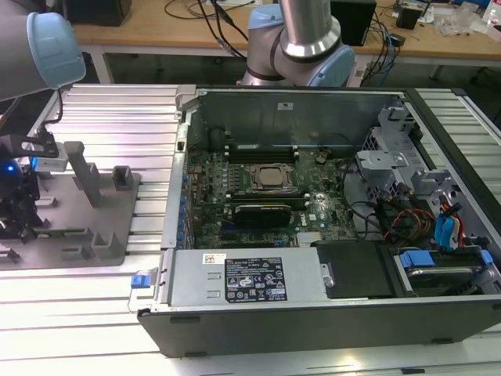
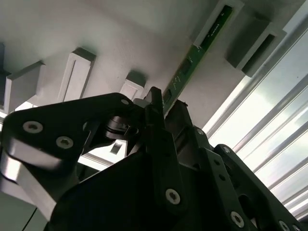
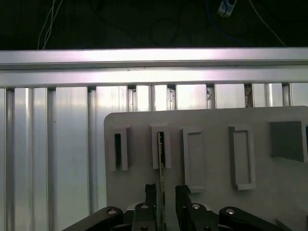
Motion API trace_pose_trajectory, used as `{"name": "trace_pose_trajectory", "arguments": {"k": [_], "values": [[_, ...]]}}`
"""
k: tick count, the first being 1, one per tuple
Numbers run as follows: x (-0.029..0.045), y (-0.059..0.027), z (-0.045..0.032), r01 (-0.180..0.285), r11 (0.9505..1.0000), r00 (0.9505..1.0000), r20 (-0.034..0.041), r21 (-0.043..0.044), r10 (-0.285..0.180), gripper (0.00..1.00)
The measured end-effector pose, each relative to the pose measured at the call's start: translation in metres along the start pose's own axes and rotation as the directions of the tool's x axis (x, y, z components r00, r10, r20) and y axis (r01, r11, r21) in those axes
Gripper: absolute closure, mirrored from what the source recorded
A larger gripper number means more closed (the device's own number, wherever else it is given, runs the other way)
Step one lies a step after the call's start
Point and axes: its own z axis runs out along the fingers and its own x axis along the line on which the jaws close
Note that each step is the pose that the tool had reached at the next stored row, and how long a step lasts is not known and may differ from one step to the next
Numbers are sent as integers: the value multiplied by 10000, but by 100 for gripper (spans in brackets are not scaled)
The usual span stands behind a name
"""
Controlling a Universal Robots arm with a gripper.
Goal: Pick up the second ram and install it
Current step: 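Pick up the second ram and move it above second insertion slot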
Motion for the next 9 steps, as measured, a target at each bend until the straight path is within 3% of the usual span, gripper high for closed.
{"name": "trace_pose_trajectory", "arguments": {"k": [9], "values": [[-9,0,-16,434,9991,9990,-41,-10,-434,72]]}}
